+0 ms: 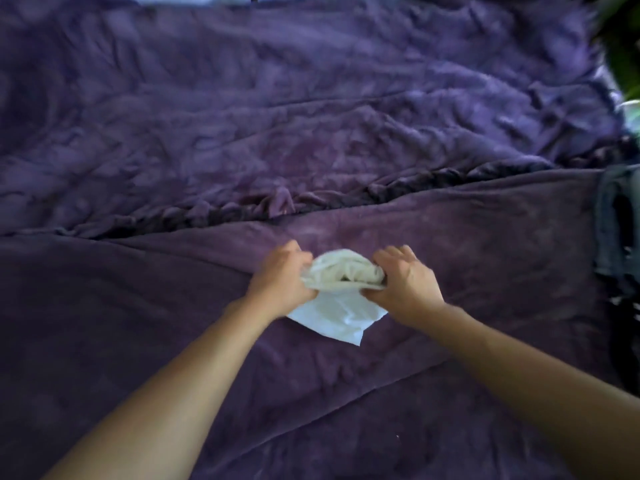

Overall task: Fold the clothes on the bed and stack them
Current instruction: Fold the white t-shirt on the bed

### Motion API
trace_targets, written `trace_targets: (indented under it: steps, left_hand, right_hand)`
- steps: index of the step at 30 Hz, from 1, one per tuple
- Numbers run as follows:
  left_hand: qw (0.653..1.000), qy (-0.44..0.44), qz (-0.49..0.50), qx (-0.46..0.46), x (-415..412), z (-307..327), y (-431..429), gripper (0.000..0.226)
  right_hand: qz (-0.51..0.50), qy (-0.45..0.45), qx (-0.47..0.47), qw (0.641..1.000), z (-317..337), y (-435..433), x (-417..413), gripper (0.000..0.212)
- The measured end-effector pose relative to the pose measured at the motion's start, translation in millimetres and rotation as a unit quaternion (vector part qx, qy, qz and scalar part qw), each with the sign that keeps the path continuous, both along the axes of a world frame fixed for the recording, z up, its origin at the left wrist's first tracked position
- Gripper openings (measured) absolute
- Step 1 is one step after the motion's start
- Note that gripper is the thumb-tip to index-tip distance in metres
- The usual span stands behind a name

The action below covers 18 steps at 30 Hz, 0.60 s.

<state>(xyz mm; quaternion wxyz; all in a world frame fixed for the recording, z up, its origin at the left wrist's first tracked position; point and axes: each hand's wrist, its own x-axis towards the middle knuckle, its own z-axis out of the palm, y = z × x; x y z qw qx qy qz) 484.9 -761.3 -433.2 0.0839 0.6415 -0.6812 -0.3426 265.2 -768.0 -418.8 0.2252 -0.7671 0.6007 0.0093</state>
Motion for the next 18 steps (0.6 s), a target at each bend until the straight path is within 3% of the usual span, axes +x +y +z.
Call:
trace_targets:
  steps: [3, 8, 18]
  left_hand:
    - [0.997, -0.018, -0.067, -0.032, -29, 33, 31, 0.019]
    - [0.994, -0.011, -0.109, -0.024, -97, 87, 68, 0.024]
    - [0.984, 0.073, -0.153, -0.051, -295, 183, 97, 0.027]
  right_hand:
    - [0.013, -0.006, -0.026, 1.0, 26, 43, -33, 0.042]
    - [-0.038, 0.014, 0.017, 0.999, 84, 91, -104, 0.036]
    - [-0.126, -0.047, -0.027, 0.991, 187, 146, -311, 0.045]
